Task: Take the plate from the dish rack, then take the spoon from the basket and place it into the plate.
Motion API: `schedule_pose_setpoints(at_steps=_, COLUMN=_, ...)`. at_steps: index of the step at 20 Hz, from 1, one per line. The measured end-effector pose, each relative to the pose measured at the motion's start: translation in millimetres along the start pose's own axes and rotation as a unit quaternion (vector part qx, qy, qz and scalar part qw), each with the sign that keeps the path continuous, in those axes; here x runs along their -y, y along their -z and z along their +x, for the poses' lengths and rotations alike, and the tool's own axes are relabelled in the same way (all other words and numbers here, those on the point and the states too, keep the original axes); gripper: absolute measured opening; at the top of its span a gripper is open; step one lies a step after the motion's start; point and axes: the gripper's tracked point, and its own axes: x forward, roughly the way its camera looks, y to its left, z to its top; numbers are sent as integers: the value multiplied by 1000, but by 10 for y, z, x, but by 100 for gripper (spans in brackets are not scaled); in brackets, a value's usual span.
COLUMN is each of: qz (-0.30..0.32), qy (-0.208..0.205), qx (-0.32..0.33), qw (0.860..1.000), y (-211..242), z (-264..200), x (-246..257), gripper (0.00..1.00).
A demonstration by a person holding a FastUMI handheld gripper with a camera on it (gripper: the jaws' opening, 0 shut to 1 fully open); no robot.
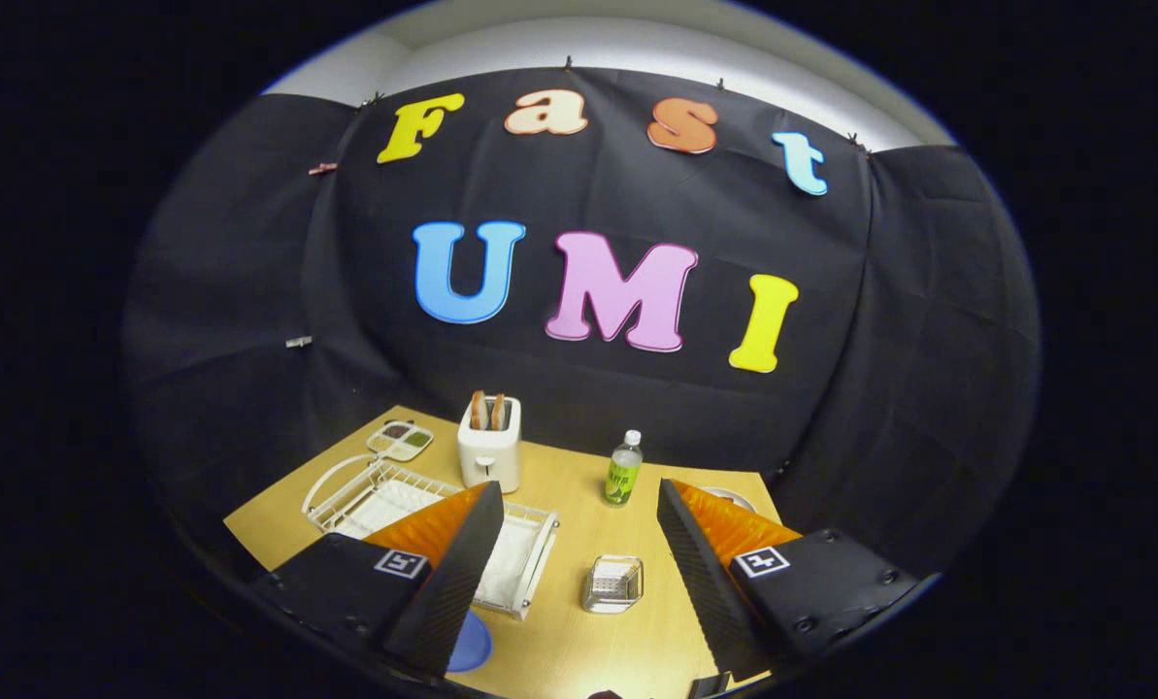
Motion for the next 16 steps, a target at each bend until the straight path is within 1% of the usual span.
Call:
schedule_pose_setpoints(at_steps=3, qz=7, qy=10, qx=24, qw=1000, y=-247, z=-102, x=230, gripper=98)
schedule_pose_setpoints(at_steps=7, qz=14, qy=0, qx=40, qw=999, y=-397, z=-195, x=457, gripper=98)
schedule_pose_setpoints(at_steps=16, qz=16, qy=-23, qx=40, qw=999, y=-233, z=-141, x=845, gripper=98)
